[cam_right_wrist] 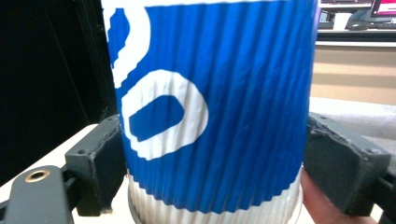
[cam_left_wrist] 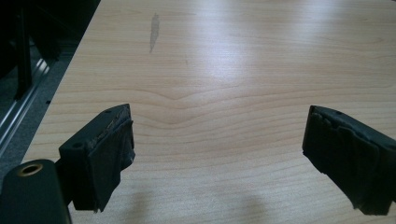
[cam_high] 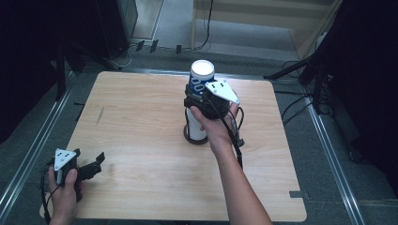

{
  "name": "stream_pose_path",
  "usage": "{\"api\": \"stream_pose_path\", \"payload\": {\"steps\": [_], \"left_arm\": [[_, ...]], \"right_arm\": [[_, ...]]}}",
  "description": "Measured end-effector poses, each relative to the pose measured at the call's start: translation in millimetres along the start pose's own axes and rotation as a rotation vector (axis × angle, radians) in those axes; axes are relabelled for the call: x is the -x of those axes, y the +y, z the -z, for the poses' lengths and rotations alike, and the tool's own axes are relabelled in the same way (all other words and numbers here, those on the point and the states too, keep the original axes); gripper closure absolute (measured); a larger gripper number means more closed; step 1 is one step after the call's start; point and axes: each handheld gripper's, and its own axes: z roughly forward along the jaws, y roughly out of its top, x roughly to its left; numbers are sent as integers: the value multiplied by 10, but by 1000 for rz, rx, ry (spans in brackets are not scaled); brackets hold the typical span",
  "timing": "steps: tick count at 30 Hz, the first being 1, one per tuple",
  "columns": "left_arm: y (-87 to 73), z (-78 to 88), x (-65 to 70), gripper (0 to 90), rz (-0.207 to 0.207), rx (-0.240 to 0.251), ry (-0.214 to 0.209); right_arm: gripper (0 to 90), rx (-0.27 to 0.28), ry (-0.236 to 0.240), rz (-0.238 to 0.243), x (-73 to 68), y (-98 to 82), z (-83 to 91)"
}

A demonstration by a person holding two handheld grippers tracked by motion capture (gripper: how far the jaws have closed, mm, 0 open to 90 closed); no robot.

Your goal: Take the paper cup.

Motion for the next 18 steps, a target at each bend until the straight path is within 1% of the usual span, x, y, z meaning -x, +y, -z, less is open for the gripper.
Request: {"api": "stream_pose_path", "payload": {"steps": [2,3,5,8,18], "left_arm": [[0,0,0,96,-2,-1,0],[0,0,0,97,-4,-1,1],[0,1,1,96,-5,-1,1],[1,0,-1,96,-4,-2,2],[0,3,7,96,-10,-2,-1]], "right_arm": [[146,0,-1,4,-1,-2,-1],[167,-1,7,14,3,-5,0],[170,-1,13,20,7,-5,0],[173,-3,19,17,14,-4,6],[180,-9,18,18,1,34,9]]}}
